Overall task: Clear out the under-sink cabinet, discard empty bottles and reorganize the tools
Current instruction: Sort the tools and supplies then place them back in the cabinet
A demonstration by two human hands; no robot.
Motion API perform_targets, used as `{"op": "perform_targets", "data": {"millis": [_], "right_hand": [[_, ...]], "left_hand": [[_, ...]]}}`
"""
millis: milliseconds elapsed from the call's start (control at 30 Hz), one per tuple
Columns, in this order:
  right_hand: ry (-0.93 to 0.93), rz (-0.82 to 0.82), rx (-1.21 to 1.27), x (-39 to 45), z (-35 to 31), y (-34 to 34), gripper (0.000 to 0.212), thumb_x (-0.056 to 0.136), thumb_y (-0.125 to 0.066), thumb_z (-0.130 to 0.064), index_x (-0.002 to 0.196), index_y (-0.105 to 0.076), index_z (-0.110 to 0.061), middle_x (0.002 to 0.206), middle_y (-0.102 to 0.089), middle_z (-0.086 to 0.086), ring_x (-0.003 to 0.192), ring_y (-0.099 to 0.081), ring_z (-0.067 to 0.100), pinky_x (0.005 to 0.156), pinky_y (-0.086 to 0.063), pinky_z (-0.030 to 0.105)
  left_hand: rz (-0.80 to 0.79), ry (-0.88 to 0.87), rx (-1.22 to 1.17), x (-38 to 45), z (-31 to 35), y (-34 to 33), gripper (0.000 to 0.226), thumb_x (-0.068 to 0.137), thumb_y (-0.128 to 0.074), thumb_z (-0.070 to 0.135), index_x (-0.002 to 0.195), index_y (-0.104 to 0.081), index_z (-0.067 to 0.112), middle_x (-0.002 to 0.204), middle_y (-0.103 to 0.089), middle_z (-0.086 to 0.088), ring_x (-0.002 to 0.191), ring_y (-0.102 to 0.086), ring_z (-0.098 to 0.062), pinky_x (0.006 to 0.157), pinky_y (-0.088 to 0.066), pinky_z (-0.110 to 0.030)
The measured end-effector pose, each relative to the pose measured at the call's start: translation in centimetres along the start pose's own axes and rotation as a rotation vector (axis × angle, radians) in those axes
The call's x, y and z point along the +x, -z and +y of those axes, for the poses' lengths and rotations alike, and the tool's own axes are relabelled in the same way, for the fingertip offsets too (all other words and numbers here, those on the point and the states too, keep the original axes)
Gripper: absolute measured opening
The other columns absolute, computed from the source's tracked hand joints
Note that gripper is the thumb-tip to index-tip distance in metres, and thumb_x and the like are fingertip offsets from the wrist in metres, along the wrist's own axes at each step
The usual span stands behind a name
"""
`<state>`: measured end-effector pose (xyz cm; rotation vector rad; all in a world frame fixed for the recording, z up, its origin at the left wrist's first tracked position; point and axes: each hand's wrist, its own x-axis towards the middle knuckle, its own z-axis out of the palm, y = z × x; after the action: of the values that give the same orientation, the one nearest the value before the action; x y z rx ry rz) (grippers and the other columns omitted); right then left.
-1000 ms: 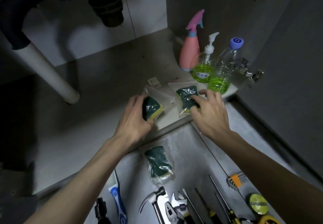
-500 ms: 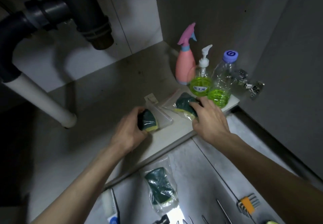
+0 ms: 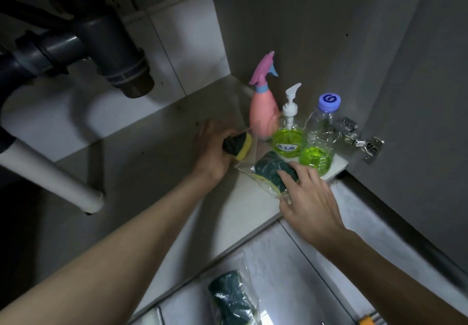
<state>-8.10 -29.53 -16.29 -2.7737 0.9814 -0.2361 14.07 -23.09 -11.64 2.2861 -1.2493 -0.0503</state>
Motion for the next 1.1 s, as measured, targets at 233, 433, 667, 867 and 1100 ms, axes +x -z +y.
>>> {"op": "perform_targets", "data": {"millis": [233, 433, 667, 867, 1100], "right_hand": [[0.035, -0.002, -0.009, 1.2, -0.5, 0.4, 0.057, 0.090, -0.055, -0.027, 0.147, -0.047, -0.021, 0.152, -0.038, 0.007, 0.132, -0.038, 0.026, 0.099, -0.042, 0.039], [0.030, 0.023, -0.038, 1.8, -0.7, 0.4, 0.058, 0.093, -0.052, -0.031, 0.149, -0.044, -0.022, 0.157, -0.033, 0.007, 0.132, -0.036, 0.026, 0.099, -0.039, 0.038], [0.035, 0.026, -0.029, 2.0, -0.9, 0.0, 0.060, 0.092, -0.052, -0.034, 0.150, -0.042, -0.020, 0.156, -0.032, 0.009, 0.131, -0.035, 0.026, 0.100, -0.040, 0.038], [0.091, 0.199, 0.191, -0.3, -1.1, 0.5, 0.044, 0.090, -0.063, -0.026, 0.132, -0.059, -0.016, 0.138, -0.051, 0.004, 0.124, -0.042, 0.023, 0.094, -0.046, 0.039], [0.071, -0.158, 0.471, -7.3, -5.1, -3.4, 0.019, 0.094, -0.046, -0.030, 0.091, -0.063, -0.023, 0.083, -0.064, -0.005, 0.077, -0.059, 0.015, 0.072, -0.052, 0.036]], "left_hand": [[-0.237, 0.287, 0.020, 0.0, -0.5, -3.3, 0.074, 0.088, -0.037, 0.075, 0.144, -0.049, 0.029, 0.152, -0.039, -0.003, 0.138, -0.040, -0.028, 0.112, -0.037, -0.042], [-0.175, 0.166, -0.149, 1.4, -0.5, -4.0, 0.046, 0.091, -0.066, 0.031, 0.135, -0.061, 0.019, 0.150, -0.042, -0.003, 0.137, -0.040, -0.019, 0.105, -0.025, -0.016], [-0.156, 0.177, -0.297, 2.3, -0.3, -3.8, 0.043, 0.089, -0.067, 0.013, 0.131, -0.063, 0.012, 0.148, -0.044, -0.003, 0.136, -0.041, -0.017, 0.100, -0.024, -0.011], [-0.017, 0.157, -0.422, -1.7, -0.1, -0.3, 0.035, 0.088, -0.057, 0.003, 0.119, -0.068, 0.014, 0.119, -0.066, -0.004, 0.104, -0.061, -0.007, 0.093, -0.048, -0.022], [-0.085, 0.313, -0.440, -16.3, -2.2, 3.6, 0.024, 0.087, -0.049, 0.031, 0.086, -0.073, 0.027, 0.078, -0.074, 0.007, 0.067, -0.070, -0.011, 0.070, -0.055, -0.029]]}}
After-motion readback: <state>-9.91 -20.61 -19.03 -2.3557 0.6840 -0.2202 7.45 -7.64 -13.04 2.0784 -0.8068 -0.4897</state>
